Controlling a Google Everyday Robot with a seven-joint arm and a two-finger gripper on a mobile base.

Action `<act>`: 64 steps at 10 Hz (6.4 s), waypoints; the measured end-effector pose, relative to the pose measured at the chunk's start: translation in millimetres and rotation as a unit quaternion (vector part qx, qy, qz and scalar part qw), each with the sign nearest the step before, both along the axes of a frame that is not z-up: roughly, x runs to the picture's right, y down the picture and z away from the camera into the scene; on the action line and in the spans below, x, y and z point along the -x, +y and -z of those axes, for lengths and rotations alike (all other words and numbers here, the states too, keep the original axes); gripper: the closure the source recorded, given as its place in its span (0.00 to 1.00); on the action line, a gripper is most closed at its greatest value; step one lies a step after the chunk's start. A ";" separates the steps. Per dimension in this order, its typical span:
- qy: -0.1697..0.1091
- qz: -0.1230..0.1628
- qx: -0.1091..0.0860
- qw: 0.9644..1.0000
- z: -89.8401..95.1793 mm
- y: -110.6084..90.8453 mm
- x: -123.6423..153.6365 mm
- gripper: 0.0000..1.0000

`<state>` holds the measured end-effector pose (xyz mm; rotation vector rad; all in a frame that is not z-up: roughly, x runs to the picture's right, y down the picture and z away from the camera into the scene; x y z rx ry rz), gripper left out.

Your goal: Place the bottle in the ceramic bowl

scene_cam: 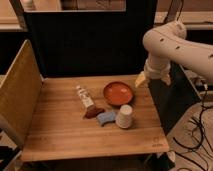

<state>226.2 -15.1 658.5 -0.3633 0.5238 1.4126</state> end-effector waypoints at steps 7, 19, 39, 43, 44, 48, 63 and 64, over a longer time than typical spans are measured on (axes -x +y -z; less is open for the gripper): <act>-0.001 0.002 0.000 1.000 -0.6 -0.7 2.0 0.20; -0.008 0.026 -0.003 1.000 -3.3 -9.0 14.6 0.20; -0.245 0.143 -0.015 0.959 -98.7 -45.8 296.1 0.20; -0.283 0.195 -0.031 0.939 -124.9 -36.8 333.4 0.20; -0.293 0.209 -0.028 0.933 -133.0 -31.4 345.3 0.20; -0.292 0.253 -0.007 0.922 -173.9 -17.5 372.0 0.20; -0.259 0.157 0.079 0.950 -260.9 53.5 348.2 0.20; -0.260 0.151 0.084 0.950 -267.1 59.6 348.8 0.20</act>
